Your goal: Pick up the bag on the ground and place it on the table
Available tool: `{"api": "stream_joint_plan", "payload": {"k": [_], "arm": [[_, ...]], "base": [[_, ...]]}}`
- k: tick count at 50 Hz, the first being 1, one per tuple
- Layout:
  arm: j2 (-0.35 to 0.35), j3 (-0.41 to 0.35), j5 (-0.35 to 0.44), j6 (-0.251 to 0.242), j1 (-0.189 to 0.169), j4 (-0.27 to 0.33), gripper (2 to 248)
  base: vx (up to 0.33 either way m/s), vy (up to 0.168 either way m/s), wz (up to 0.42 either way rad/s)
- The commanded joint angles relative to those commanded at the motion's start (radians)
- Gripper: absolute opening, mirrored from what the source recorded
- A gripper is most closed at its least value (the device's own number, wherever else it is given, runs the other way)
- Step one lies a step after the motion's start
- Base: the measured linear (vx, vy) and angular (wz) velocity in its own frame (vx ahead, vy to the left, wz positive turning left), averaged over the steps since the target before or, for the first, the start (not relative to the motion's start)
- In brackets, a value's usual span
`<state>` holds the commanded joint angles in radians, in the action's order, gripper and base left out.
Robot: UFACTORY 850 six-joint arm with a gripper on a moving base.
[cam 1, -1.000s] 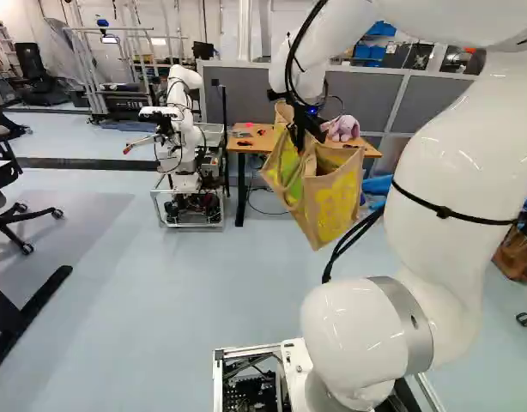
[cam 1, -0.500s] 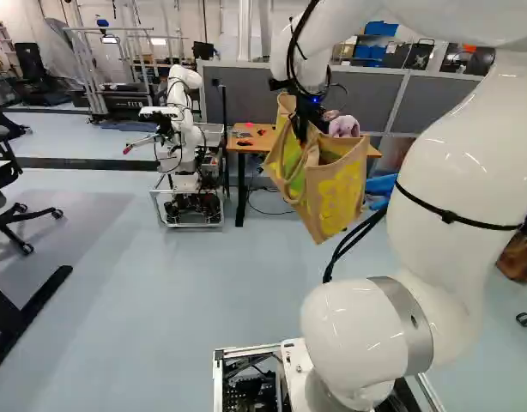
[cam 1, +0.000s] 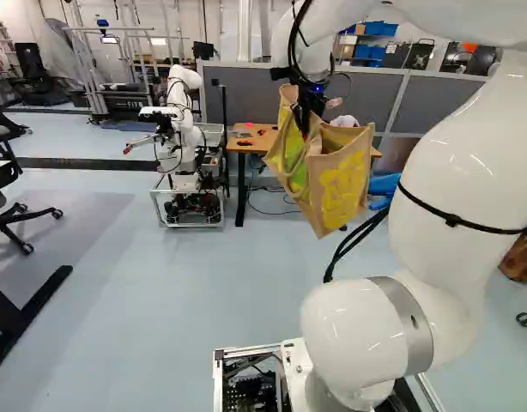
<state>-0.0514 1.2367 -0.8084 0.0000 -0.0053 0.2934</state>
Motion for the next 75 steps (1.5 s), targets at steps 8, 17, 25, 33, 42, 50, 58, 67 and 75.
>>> {"api": "stream_joint_plan", "payload": {"k": [8, 17, 25, 33, 42, 50, 58, 67, 75], "arm": [[0.004, 0.018, -0.021, 0.0, 0.0, 0.0, 30], [0.008, 0.039, -0.046, 0.0, 0.0, 0.0, 30], [0.011, 0.058, -0.07, 0.0, 0.0, -0.002, 30], [0.014, 0.077, -0.097, 0.0, 0.0, -0.008, 30], [0.017, 0.1, -0.129, 0.0, 0.0, -0.015, 30], [0.018, 0.121, -0.157, 0.0, 0.0, -0.022, 30], [0.02, 0.142, -0.185, 0.0, 0.001, -0.029, 30], [0.021, 0.167, -0.216, 0.0, 0.001, -0.037, 30], [0.021, 0.189, -0.244, 0.0, 0.001, -0.044, 30]], "base": [[0.0, 0.0, 0.0], [0.0, 0.0, 0.0], [0.0, 0.0, 0.0], [0.0, 0.0, 0.0], [0.0, 0.0, 0.0], [0.0, 0.0, 0.0], [0.0, 0.0, 0.0], [0.0, 0.0, 0.0], [0.0, 0.0, 0.0]]}}
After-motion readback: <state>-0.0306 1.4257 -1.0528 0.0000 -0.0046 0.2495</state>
